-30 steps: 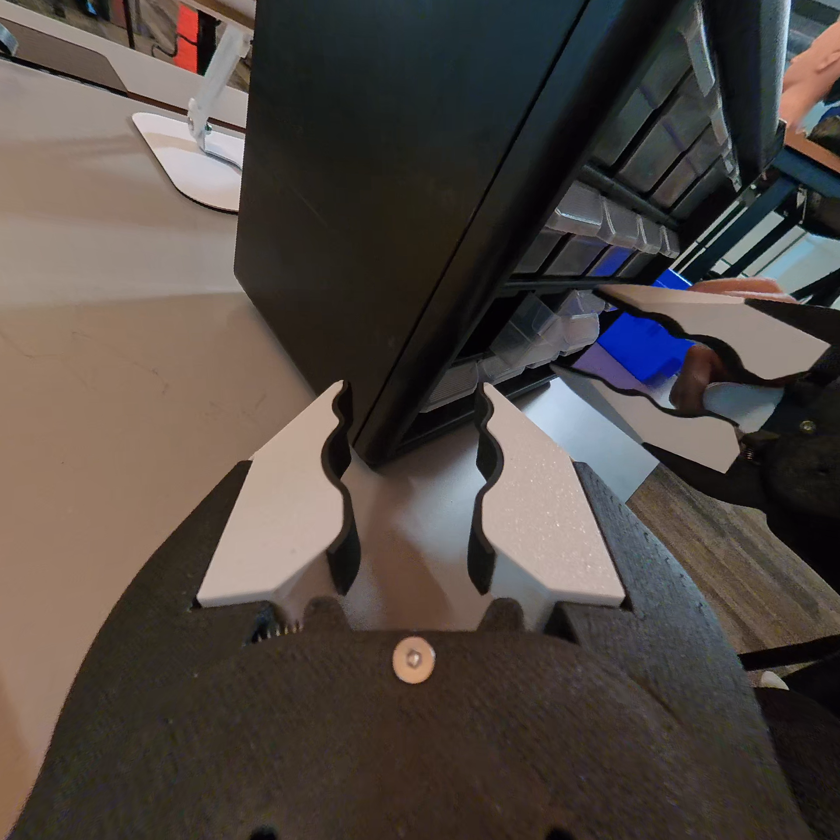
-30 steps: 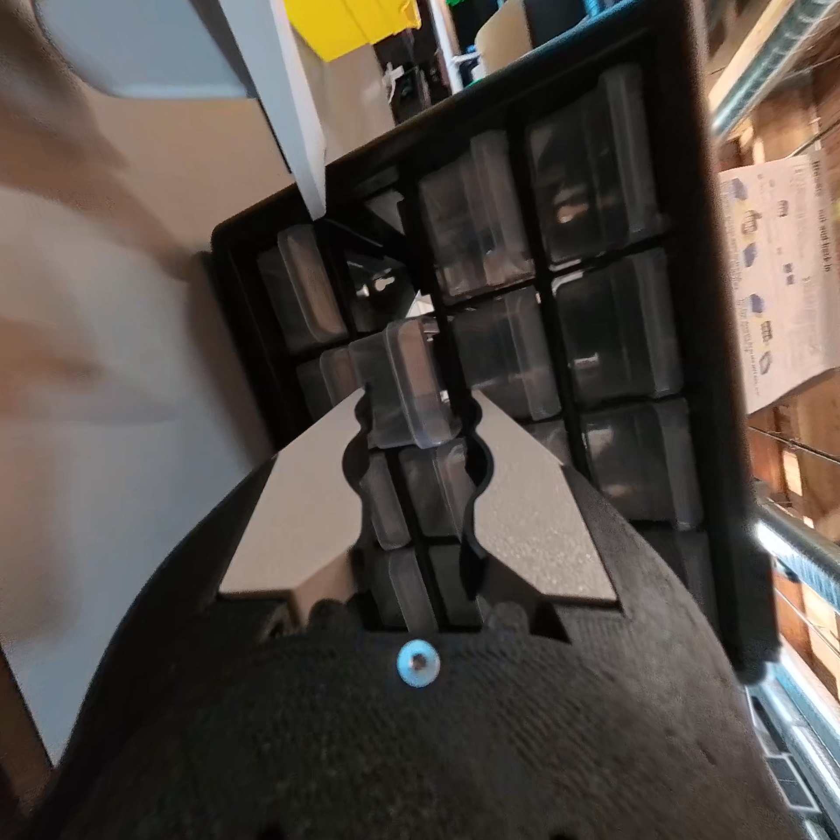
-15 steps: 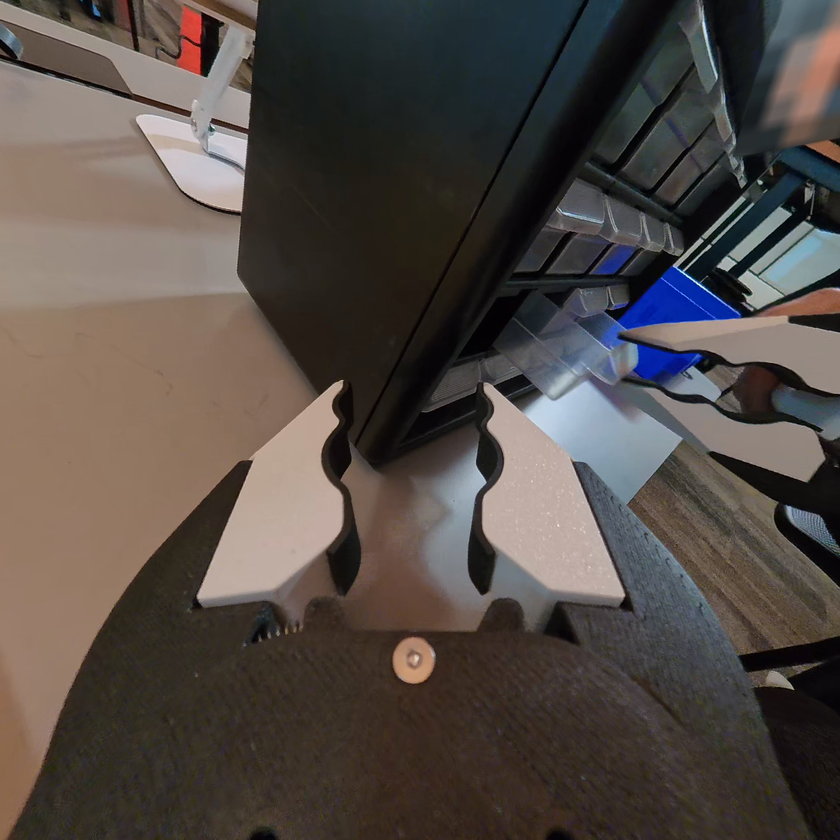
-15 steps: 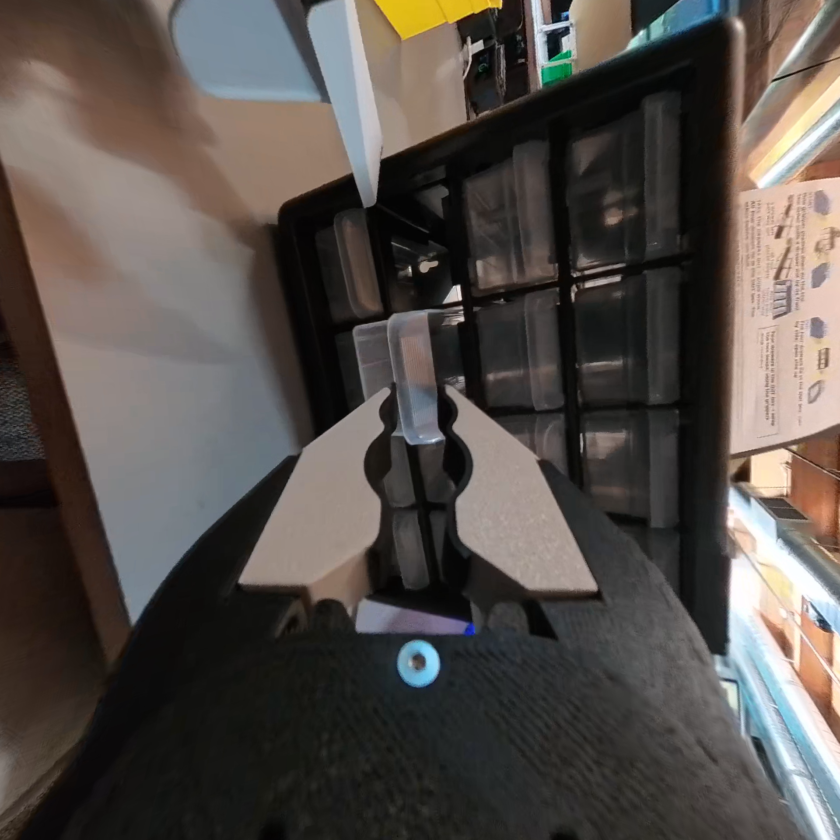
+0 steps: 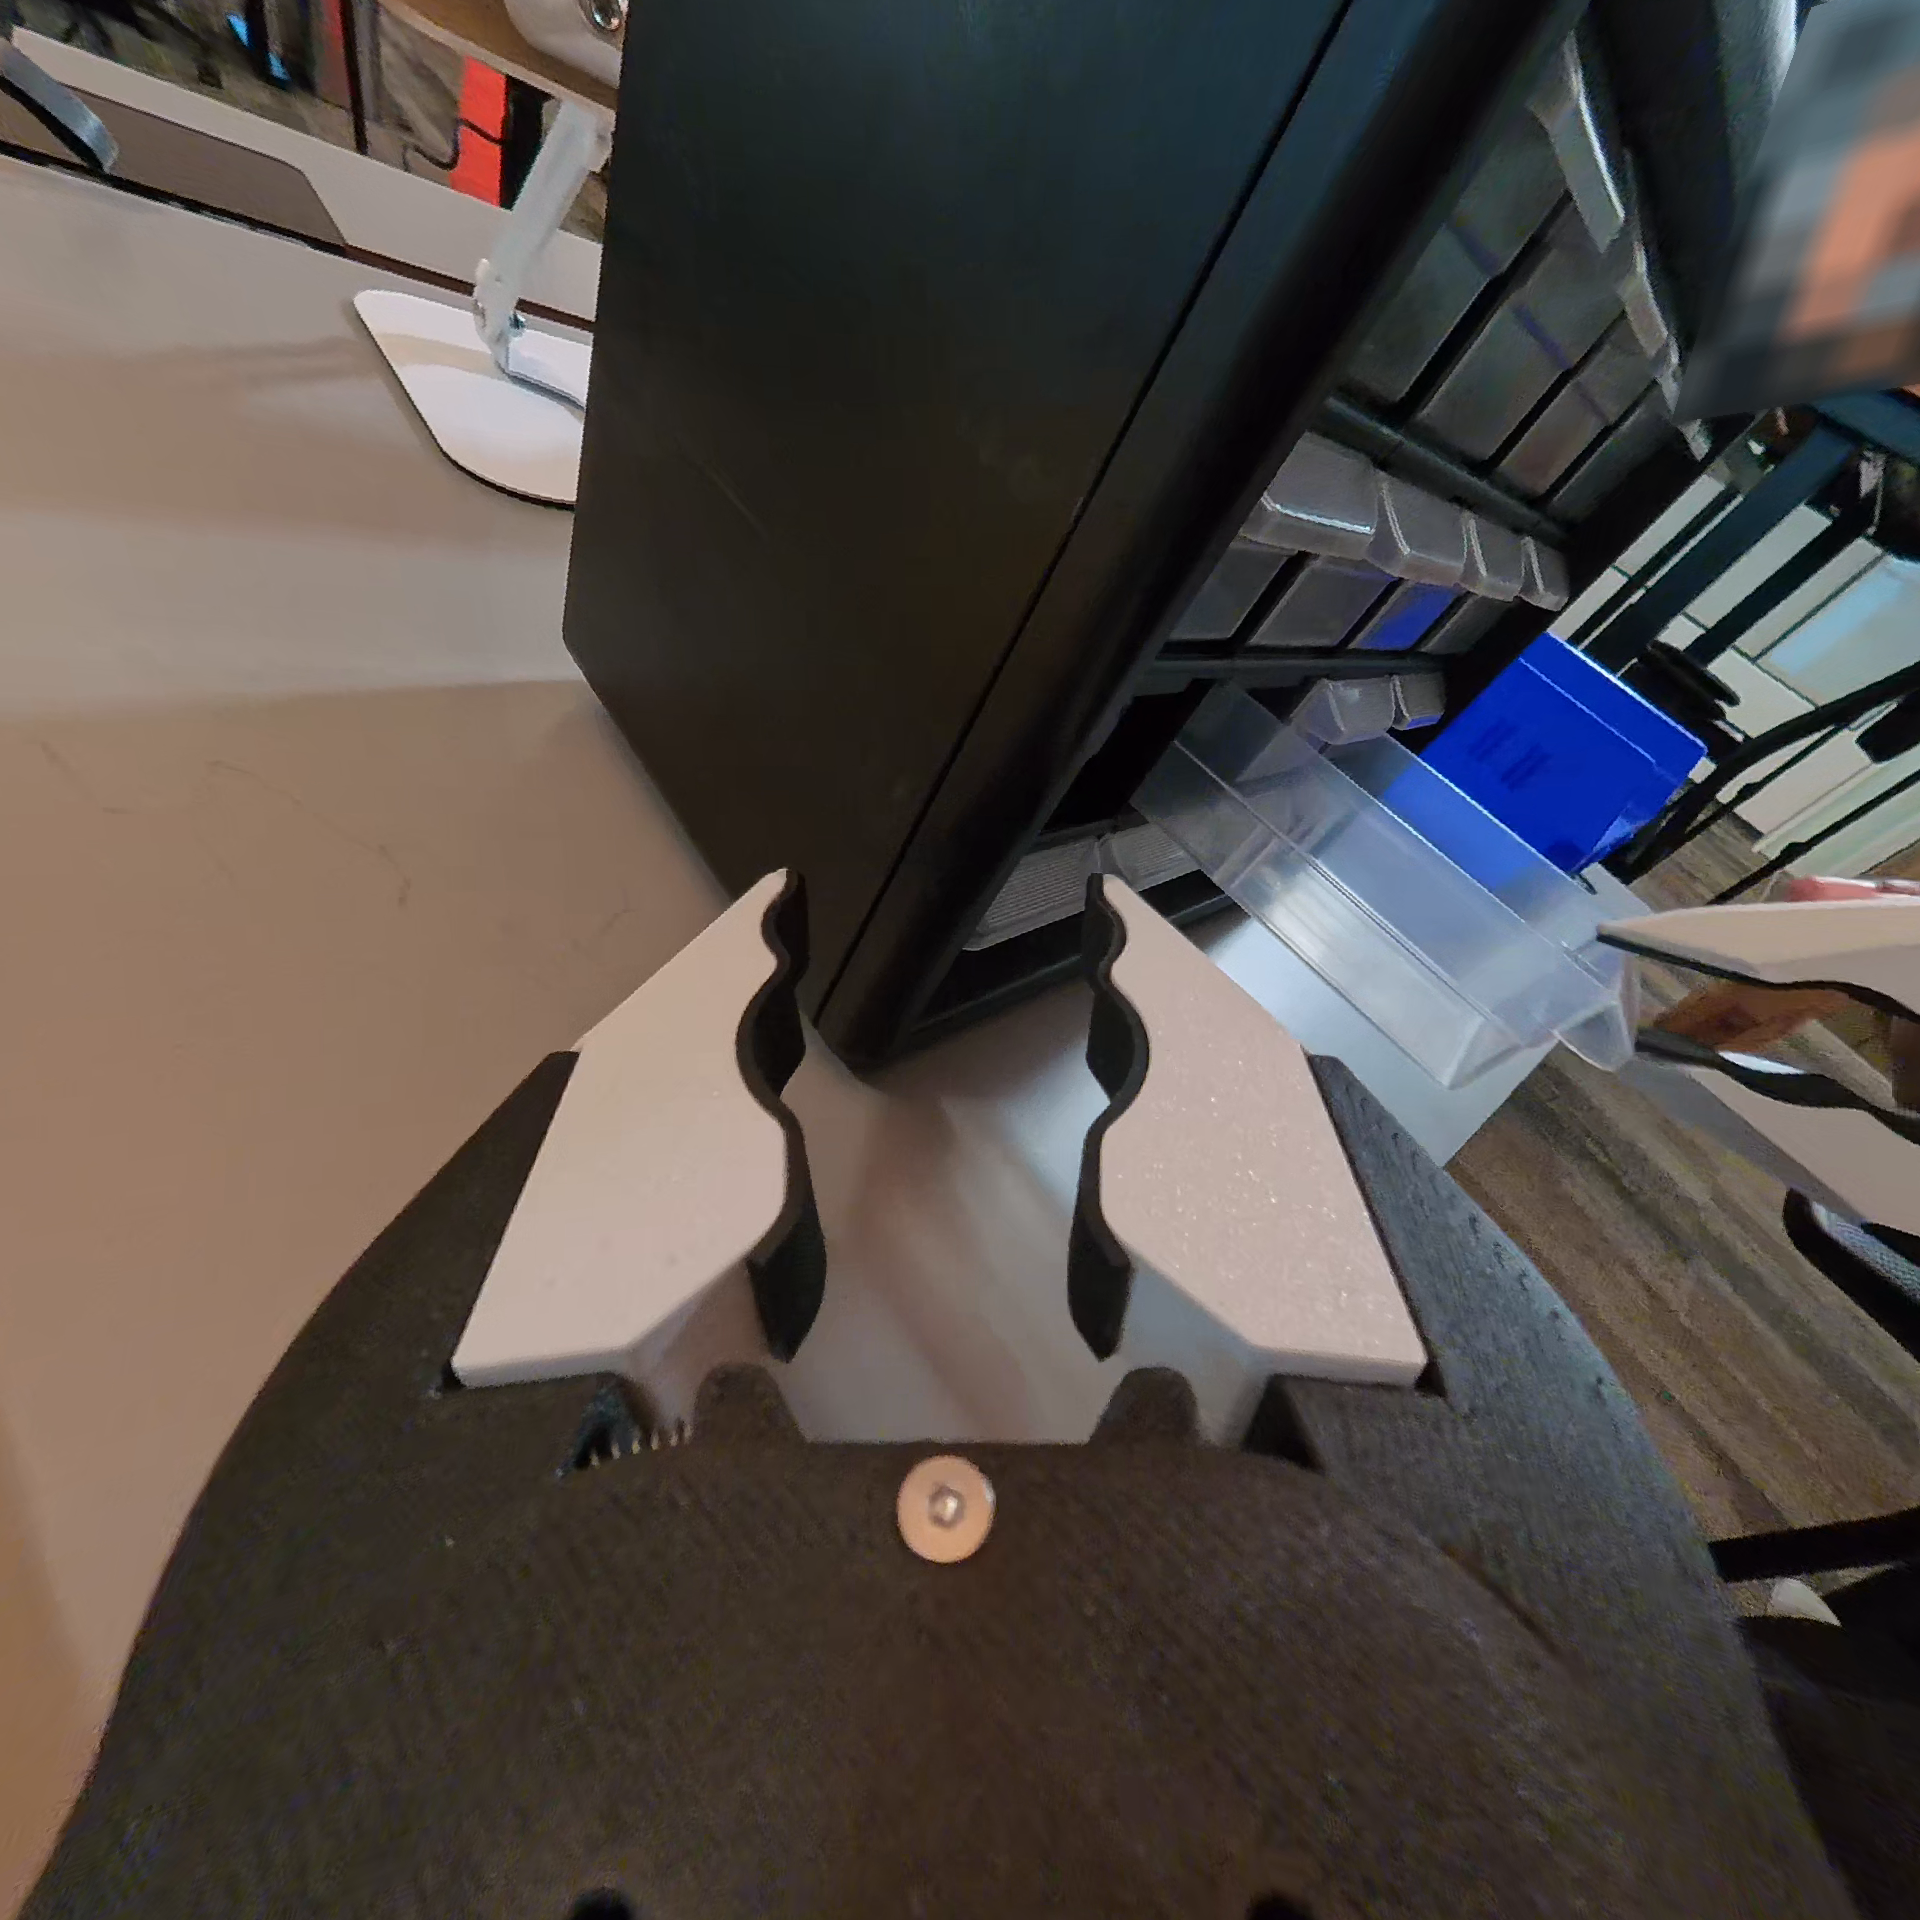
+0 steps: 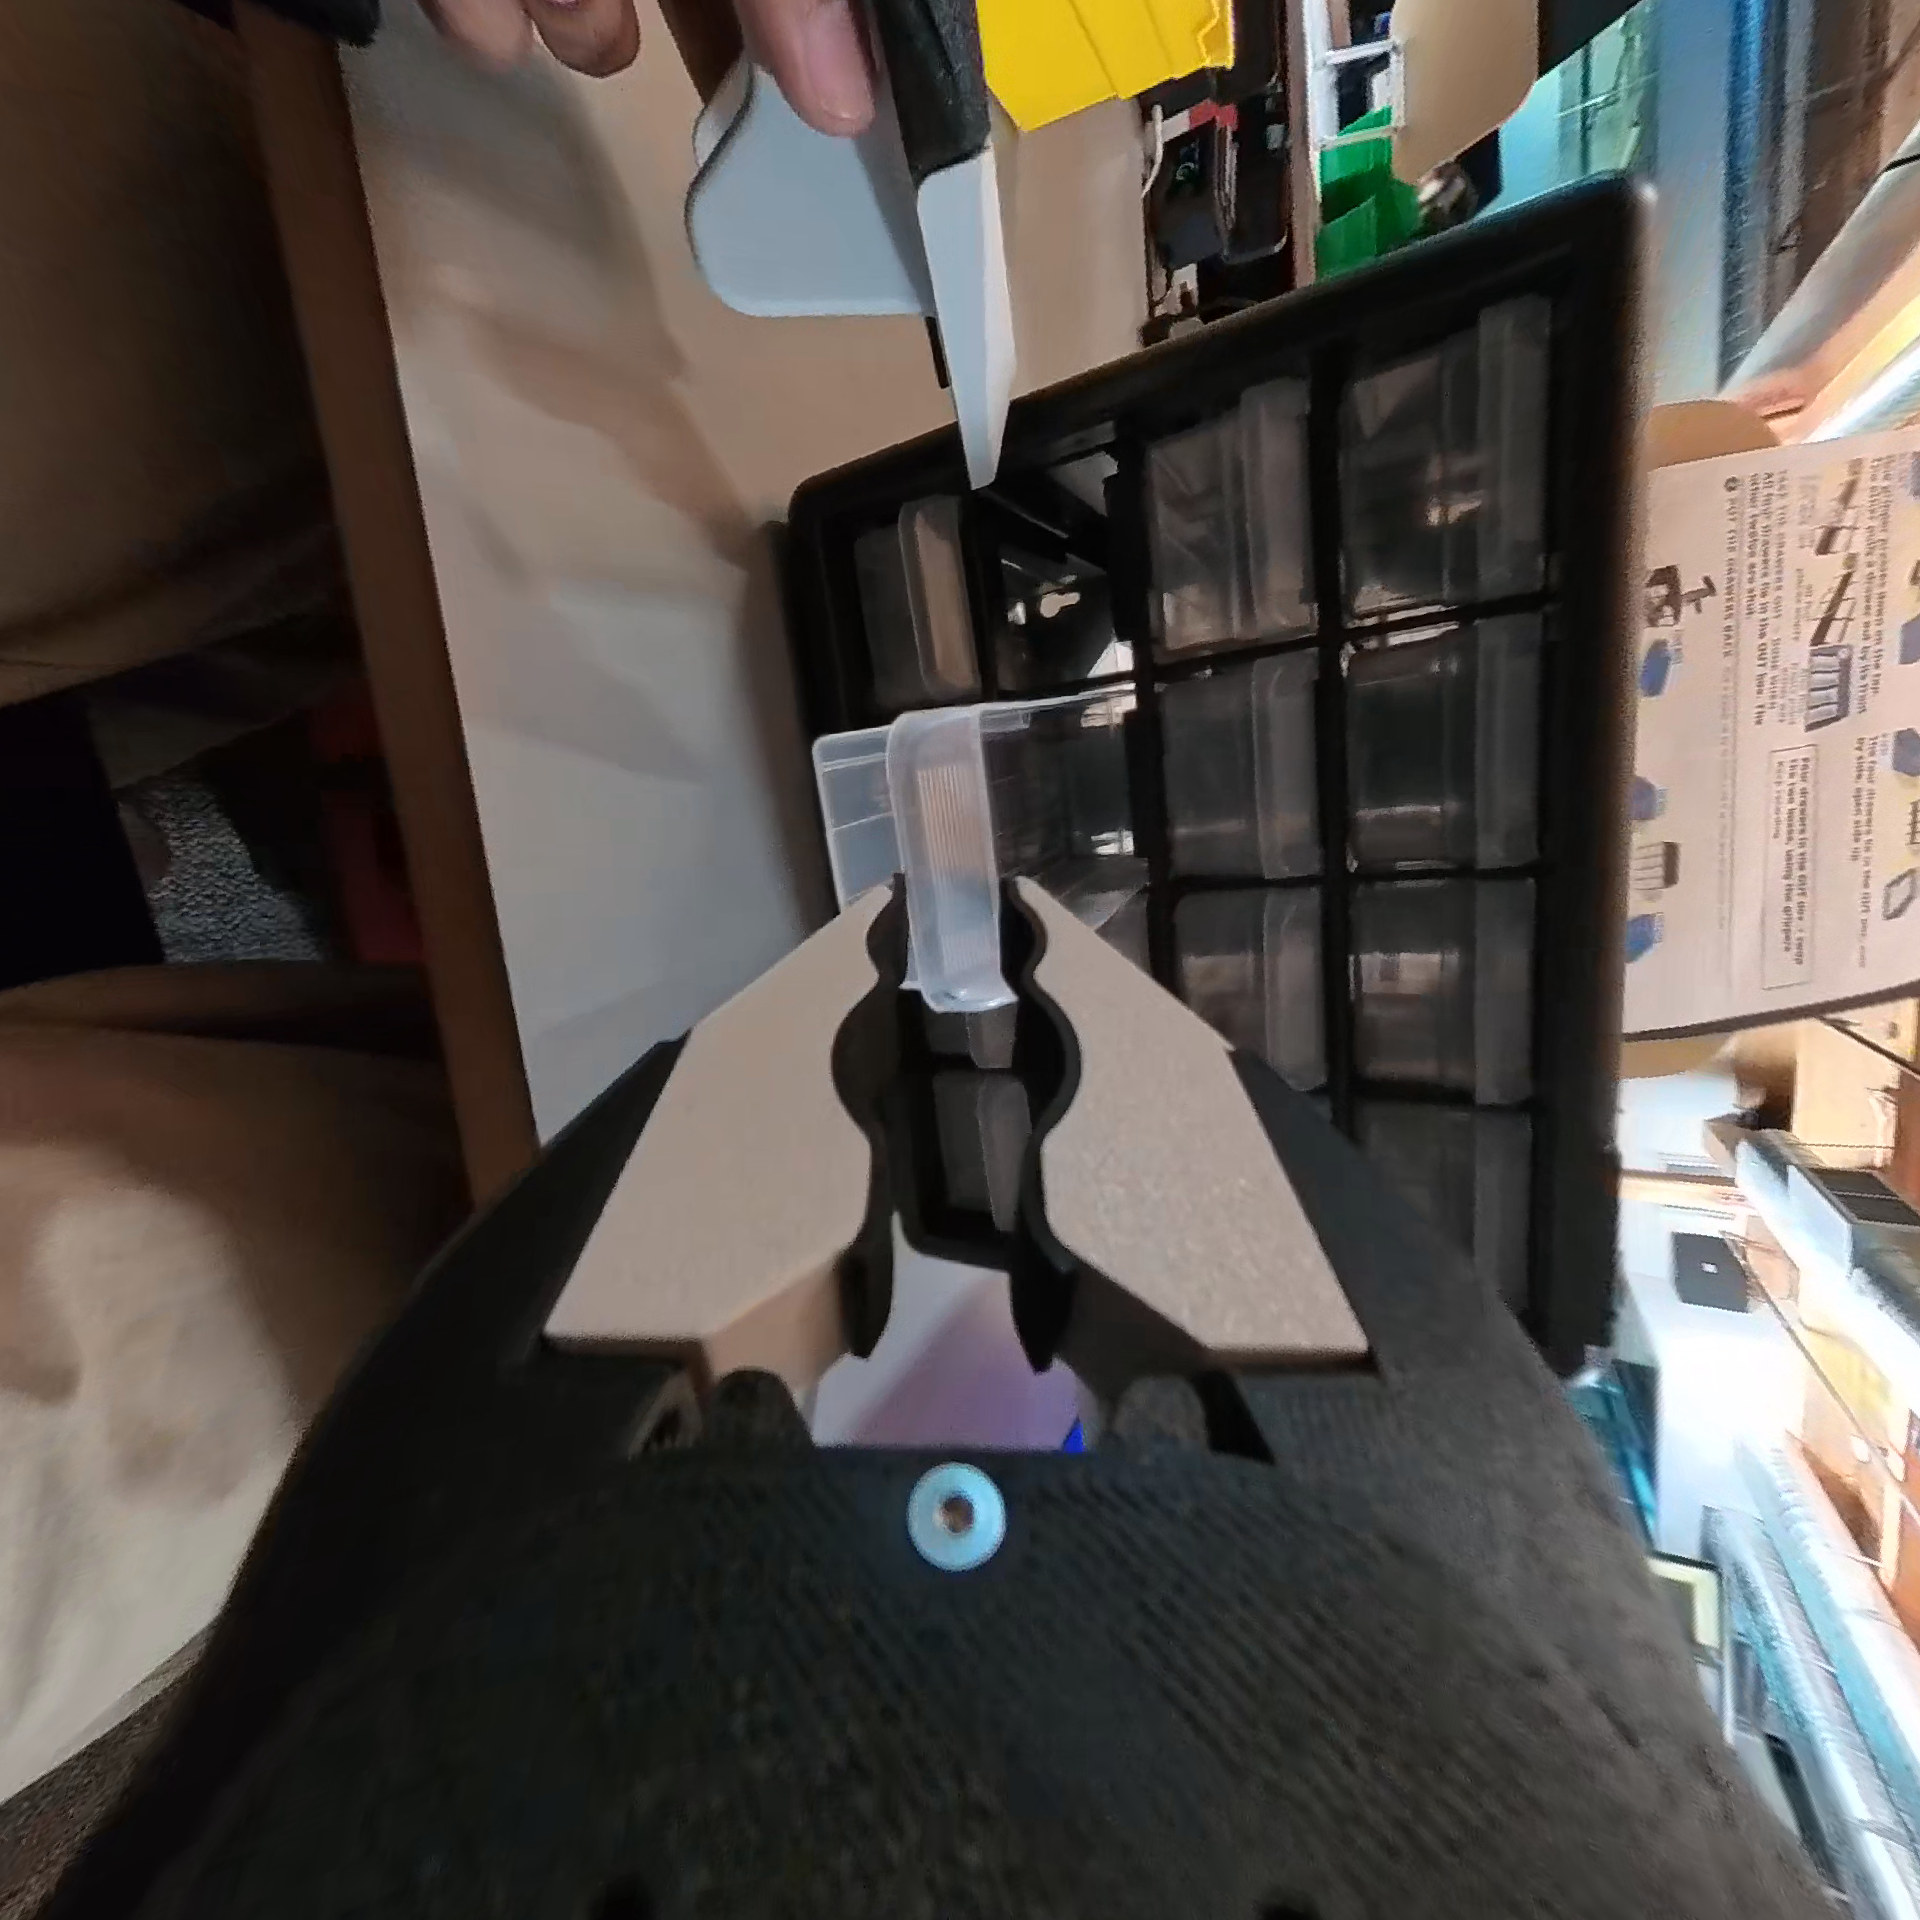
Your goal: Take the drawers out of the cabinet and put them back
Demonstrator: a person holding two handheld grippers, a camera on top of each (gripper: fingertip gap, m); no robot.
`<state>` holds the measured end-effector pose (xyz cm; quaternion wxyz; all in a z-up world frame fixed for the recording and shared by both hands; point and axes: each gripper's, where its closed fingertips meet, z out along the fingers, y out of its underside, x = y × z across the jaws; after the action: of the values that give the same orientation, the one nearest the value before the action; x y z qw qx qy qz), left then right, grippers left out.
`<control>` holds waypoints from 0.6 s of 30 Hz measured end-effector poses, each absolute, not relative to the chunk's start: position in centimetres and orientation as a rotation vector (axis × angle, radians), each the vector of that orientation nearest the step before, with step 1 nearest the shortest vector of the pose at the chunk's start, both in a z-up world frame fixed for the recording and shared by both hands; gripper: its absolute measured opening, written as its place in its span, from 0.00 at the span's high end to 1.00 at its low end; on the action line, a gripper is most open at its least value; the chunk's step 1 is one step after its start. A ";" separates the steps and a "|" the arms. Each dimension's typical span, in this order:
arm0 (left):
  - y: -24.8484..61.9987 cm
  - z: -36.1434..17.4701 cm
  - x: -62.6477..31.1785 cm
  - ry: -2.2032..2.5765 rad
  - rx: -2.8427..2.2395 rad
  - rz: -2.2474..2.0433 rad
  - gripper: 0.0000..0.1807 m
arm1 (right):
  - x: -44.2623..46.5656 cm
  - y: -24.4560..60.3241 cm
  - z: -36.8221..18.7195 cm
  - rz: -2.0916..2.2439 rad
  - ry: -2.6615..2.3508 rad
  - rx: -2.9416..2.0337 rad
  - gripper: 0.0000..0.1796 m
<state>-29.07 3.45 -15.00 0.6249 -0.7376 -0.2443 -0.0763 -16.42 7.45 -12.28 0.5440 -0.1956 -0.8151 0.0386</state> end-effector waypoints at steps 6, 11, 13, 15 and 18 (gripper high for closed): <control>3.4 -14.9 -29.1 -0.561 -1.688 -0.165 0.72 | -15.6 7.3 -12.1 0.101 -1.979 -0.483 0.91; 3.4 -14.9 -29.2 -0.553 -1.694 -0.154 0.72 | -15.1 6.8 -11.4 0.133 -2.019 -0.498 0.91; 3.4 -15.0 -29.1 -0.542 -1.703 -0.141 0.72 | -14.8 6.6 -11.2 0.135 -2.037 -0.499 0.91; 3.5 -15.0 -29.1 -0.531 -1.708 -0.130 0.72 | -14.6 6.5 -11.0 0.135 -2.058 -0.500 0.91; 3.5 -15.0 -29.0 -0.525 -1.712 -0.122 0.72 | -14.2 6.2 -10.4 0.159 -2.086 -0.506 0.91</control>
<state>-29.03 3.48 -15.04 0.6237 -0.7456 -0.2285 -0.0533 -14.22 6.25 -10.43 0.4748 -0.2071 -0.8529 0.0650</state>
